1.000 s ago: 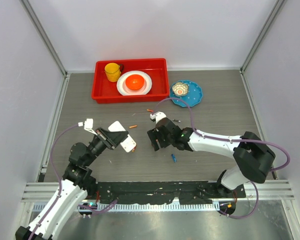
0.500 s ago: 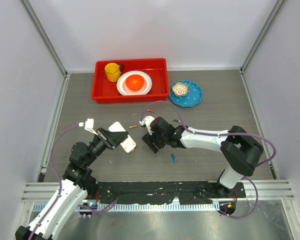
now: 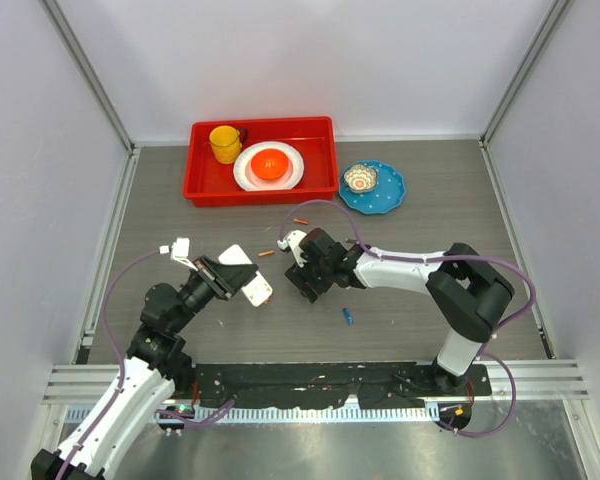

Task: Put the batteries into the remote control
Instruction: Adjust the battery at the center of the board.

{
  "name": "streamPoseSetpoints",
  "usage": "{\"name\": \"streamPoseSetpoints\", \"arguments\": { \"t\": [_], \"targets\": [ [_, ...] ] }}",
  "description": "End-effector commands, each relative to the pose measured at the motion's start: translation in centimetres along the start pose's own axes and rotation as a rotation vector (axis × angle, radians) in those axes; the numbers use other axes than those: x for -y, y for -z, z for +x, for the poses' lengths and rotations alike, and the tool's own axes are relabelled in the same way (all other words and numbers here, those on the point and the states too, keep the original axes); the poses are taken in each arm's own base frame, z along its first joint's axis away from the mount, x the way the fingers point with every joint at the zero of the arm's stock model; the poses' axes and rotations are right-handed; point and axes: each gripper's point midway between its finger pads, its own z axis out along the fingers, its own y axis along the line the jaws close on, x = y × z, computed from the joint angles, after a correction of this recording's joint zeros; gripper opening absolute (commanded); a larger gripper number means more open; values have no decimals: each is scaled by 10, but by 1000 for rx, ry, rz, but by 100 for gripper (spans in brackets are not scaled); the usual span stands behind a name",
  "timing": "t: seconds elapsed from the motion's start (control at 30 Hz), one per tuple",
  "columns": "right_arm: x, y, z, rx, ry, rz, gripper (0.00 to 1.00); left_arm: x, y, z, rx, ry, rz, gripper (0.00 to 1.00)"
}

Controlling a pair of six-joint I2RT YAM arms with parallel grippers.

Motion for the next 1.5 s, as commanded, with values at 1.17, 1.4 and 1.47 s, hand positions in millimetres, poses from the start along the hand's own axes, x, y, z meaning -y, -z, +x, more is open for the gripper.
{"name": "streamPoseSetpoints", "arguments": {
  "t": [1.17, 1.4, 1.47],
  "targets": [
    [11, 16, -29, 112, -152, 66, 24, 13, -1, -8, 36, -22, 62, 0],
    [31, 58, -64, 325, -660, 209, 1, 12, -2, -10, 41, -19, 56, 0],
    [35, 59, -62, 358, -859, 242, 1, 13, -3, -10, 42, -19, 61, 0]
  ]
}}
